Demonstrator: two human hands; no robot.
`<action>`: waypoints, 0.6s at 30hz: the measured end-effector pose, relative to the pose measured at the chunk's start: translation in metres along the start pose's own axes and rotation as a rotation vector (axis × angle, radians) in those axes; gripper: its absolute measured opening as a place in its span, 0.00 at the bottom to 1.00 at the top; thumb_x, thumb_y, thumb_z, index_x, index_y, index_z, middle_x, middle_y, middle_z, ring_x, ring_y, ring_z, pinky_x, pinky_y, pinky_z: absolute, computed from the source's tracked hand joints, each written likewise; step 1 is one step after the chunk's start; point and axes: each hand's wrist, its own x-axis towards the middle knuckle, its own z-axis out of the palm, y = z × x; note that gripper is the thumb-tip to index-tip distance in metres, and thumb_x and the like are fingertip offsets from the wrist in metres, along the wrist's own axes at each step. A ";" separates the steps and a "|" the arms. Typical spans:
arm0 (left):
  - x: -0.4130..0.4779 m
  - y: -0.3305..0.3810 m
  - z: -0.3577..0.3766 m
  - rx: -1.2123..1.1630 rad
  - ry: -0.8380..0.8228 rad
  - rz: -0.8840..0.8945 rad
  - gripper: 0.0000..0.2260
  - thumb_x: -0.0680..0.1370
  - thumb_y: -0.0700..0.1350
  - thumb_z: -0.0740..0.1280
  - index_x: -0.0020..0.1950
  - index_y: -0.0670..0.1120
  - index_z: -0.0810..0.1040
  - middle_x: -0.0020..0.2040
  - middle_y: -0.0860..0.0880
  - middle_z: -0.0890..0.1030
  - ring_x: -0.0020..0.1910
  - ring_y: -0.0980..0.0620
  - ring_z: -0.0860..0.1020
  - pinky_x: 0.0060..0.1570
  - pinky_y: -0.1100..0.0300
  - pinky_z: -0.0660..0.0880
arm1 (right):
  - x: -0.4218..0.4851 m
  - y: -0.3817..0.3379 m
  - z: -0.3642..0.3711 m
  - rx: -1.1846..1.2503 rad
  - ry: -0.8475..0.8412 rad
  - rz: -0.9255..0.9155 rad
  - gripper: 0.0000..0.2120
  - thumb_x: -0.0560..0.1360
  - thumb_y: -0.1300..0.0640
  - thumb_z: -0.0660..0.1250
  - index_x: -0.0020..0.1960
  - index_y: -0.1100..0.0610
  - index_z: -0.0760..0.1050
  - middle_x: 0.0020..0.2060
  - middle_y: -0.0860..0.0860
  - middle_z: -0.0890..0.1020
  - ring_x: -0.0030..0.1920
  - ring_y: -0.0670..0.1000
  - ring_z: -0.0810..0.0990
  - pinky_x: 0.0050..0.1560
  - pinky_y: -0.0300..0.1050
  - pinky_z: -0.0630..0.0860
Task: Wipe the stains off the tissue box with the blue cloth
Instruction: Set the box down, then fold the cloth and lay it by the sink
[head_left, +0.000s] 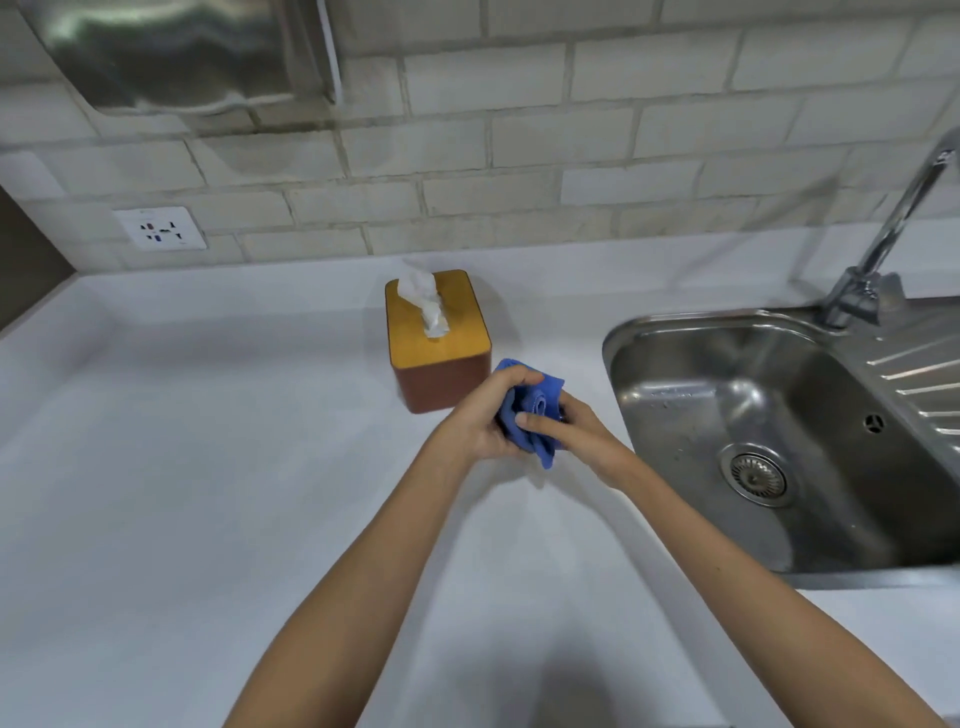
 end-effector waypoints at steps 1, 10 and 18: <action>-0.002 0.000 0.004 0.051 -0.023 -0.026 0.10 0.76 0.44 0.64 0.53 0.39 0.75 0.51 0.40 0.79 0.50 0.43 0.79 0.54 0.47 0.76 | -0.005 0.002 -0.005 0.004 0.021 0.011 0.12 0.75 0.56 0.66 0.58 0.55 0.74 0.49 0.52 0.82 0.51 0.51 0.81 0.46 0.38 0.78; -0.013 -0.019 0.017 0.456 0.056 -0.112 0.18 0.79 0.49 0.63 0.66 0.42 0.71 0.57 0.43 0.80 0.53 0.44 0.80 0.47 0.51 0.81 | -0.043 0.019 -0.058 0.173 0.185 0.097 0.08 0.77 0.56 0.62 0.52 0.56 0.78 0.43 0.55 0.85 0.43 0.54 0.83 0.38 0.44 0.78; -0.022 -0.020 0.051 0.803 0.249 0.168 0.17 0.79 0.49 0.59 0.64 0.42 0.73 0.61 0.42 0.78 0.59 0.44 0.77 0.64 0.49 0.73 | -0.079 0.040 -0.095 0.272 0.131 0.228 0.12 0.74 0.57 0.63 0.57 0.56 0.76 0.44 0.49 0.85 0.45 0.48 0.83 0.47 0.40 0.78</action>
